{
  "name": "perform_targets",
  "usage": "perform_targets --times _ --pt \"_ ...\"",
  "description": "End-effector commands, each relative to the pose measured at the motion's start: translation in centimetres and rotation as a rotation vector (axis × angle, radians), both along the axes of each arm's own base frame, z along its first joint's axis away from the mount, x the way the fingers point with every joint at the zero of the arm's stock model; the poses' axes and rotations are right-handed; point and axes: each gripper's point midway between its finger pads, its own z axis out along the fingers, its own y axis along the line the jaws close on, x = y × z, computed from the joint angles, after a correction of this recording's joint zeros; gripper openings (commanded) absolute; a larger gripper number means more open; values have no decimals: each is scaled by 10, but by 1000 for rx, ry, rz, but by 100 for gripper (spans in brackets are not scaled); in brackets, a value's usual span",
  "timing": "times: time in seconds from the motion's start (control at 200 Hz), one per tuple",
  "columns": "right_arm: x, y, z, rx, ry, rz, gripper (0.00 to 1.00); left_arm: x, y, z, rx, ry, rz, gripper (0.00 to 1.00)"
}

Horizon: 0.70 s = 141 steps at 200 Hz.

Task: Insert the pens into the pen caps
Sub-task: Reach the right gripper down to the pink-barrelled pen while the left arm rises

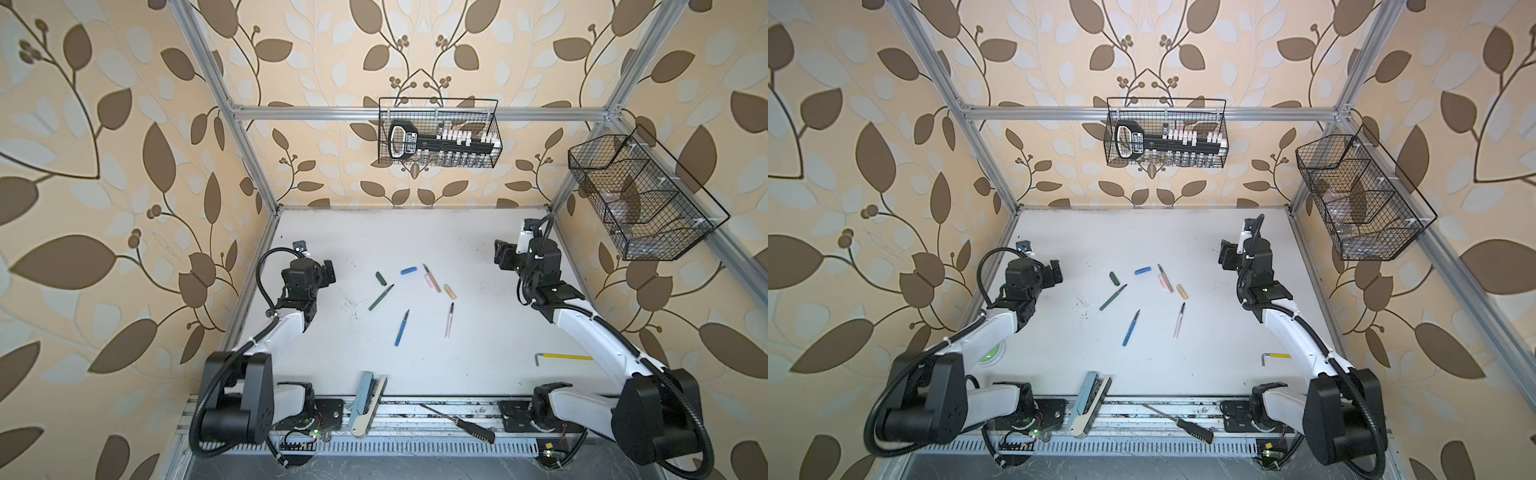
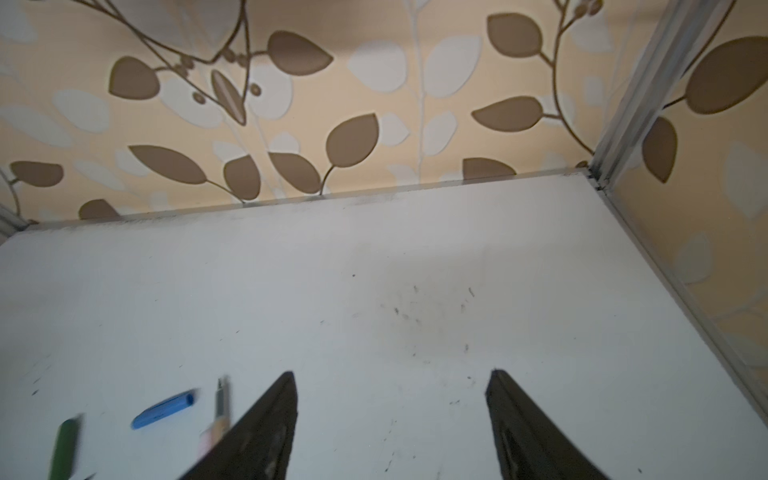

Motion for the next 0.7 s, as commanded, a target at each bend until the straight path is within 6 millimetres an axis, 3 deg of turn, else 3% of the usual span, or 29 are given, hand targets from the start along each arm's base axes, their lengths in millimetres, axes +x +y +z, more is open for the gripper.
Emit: perform_targets --times 0.0,0.135,0.25,0.34,0.49,0.7 --pt "-59 22 -72 25 388 32 69 -27 -12 18 -168 27 -1 99" --pt "-87 59 -90 26 505 120 66 -49 -35 32 -323 15 -72 99" --pt "-101 81 -110 26 563 162 64 -70 -36 22 -323 85 -57 99" --pt "-108 98 -131 52 616 190 62 -75 -42 22 -293 85 -75 99" --pt "-112 115 -155 32 687 204 57 -77 -55 27 -306 87 -132 99" --pt "-113 129 -175 16 741 218 52 -80 -80 26 -365 79 -266 99"
